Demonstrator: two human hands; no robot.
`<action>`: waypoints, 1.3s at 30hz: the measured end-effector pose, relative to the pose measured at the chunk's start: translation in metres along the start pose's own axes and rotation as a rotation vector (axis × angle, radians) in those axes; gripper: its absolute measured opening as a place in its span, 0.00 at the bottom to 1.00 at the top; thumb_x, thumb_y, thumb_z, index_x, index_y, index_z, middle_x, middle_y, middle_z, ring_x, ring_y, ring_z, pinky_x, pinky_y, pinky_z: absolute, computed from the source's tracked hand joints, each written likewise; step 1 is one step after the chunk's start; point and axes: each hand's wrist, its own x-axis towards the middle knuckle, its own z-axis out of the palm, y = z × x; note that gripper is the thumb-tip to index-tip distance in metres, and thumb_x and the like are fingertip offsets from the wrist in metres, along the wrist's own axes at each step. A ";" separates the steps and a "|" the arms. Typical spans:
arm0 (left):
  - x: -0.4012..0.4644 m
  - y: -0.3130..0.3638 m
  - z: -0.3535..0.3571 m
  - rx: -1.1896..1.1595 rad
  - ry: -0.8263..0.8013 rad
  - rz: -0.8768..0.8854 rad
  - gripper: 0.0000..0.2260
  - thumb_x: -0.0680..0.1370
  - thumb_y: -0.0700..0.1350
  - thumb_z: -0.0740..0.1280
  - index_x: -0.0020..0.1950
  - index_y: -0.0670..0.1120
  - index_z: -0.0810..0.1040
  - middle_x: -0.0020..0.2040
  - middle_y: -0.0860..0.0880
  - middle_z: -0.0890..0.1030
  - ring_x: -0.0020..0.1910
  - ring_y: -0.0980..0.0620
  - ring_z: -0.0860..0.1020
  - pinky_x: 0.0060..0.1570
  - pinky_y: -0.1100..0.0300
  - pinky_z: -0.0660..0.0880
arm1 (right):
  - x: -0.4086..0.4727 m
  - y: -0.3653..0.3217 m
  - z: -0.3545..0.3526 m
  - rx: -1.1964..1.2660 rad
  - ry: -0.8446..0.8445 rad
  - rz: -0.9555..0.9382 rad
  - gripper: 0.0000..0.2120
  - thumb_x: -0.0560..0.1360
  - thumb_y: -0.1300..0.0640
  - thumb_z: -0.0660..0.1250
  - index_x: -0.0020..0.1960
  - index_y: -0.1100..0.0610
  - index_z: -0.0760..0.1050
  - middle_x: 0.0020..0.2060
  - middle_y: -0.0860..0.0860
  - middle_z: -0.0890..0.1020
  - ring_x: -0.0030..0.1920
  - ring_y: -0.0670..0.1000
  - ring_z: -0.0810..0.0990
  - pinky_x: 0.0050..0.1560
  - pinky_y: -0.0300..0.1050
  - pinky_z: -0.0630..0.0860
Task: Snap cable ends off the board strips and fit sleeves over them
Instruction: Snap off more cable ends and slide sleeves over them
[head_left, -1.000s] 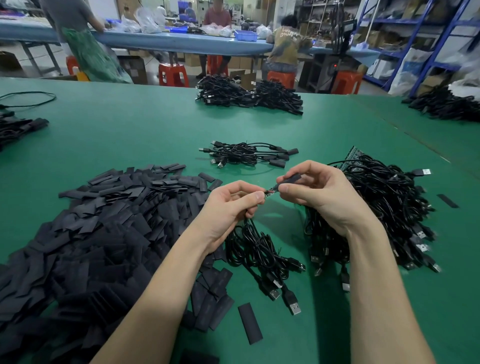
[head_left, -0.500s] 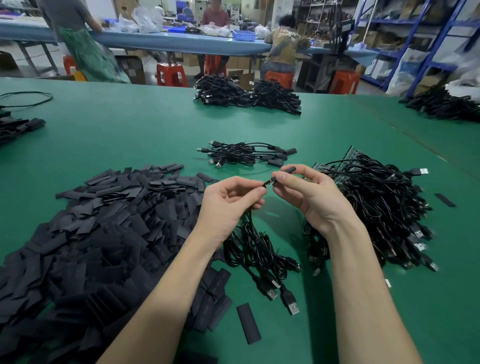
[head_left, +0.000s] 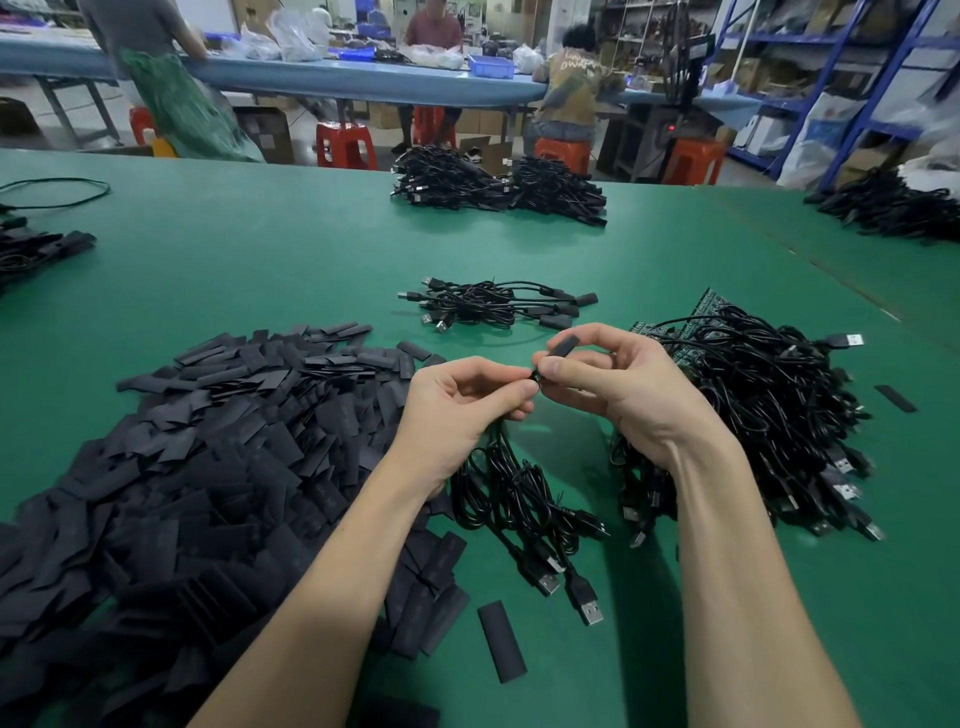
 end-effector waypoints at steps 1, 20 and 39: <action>0.000 0.000 0.000 -0.005 -0.002 -0.001 0.06 0.72 0.33 0.76 0.43 0.44 0.87 0.36 0.44 0.85 0.35 0.51 0.83 0.41 0.64 0.79 | 0.000 0.000 0.000 0.001 -0.003 0.005 0.15 0.63 0.60 0.79 0.47 0.60 0.81 0.43 0.61 0.85 0.44 0.53 0.84 0.48 0.43 0.82; 0.000 0.001 0.003 -0.201 0.056 -0.118 0.04 0.68 0.42 0.77 0.41 0.46 0.86 0.40 0.41 0.86 0.37 0.50 0.84 0.40 0.64 0.80 | 0.006 0.012 0.009 0.064 0.053 -0.102 0.11 0.73 0.64 0.75 0.55 0.58 0.82 0.43 0.61 0.86 0.42 0.52 0.85 0.48 0.44 0.82; 0.001 0.002 0.007 -0.204 0.149 -0.081 0.06 0.68 0.39 0.78 0.42 0.43 0.84 0.40 0.38 0.85 0.37 0.48 0.85 0.40 0.62 0.81 | 0.008 0.020 0.016 0.192 0.064 -0.088 0.15 0.73 0.66 0.75 0.58 0.58 0.81 0.47 0.63 0.86 0.43 0.54 0.86 0.48 0.42 0.81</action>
